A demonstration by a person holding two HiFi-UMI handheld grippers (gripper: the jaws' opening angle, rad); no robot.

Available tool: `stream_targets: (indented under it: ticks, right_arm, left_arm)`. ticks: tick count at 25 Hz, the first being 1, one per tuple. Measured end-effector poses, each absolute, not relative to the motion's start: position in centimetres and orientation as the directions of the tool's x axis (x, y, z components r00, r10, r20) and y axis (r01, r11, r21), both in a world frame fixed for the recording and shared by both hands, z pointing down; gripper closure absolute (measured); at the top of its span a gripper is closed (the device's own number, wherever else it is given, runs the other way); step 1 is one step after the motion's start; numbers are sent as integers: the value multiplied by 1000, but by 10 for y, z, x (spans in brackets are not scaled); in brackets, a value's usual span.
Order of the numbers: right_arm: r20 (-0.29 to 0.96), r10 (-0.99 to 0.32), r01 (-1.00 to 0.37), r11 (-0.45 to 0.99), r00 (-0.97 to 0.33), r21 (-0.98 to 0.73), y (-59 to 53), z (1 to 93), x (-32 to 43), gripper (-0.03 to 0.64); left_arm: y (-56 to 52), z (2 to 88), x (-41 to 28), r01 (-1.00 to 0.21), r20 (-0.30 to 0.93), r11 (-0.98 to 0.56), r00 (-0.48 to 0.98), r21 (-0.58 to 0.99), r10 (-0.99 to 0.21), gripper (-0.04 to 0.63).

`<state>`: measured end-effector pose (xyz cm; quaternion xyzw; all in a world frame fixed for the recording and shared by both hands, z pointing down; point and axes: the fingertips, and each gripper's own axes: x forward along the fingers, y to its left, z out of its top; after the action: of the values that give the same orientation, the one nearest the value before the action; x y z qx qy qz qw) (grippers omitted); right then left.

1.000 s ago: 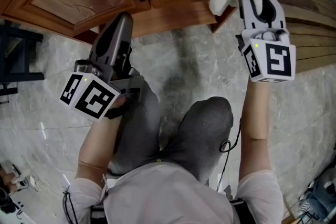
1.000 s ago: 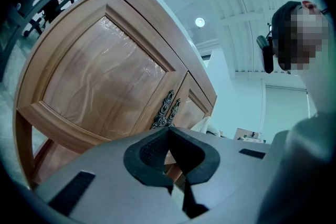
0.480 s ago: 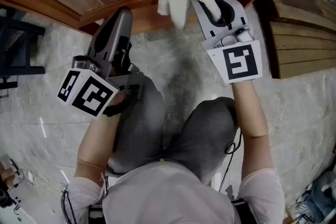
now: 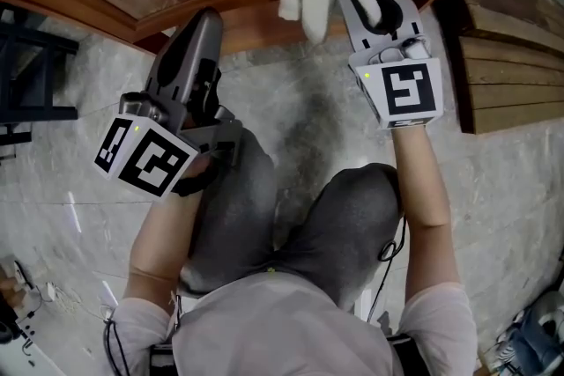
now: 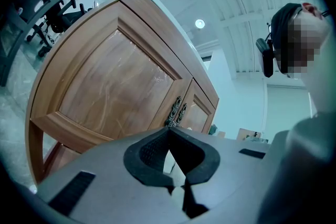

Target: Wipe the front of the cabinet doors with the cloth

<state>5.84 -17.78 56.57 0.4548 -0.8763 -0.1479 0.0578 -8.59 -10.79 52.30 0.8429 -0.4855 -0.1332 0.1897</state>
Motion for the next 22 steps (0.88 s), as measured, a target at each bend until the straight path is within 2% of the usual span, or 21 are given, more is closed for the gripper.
stream_targets:
  ticks: [22]
  right_arm:
    - [-15, -899, -862, 416, -439, 290, -203, 578, 143, 535]
  left_arm:
    - [-121, 541, -70, -764, -15, -453, 503, 459, -864, 578]
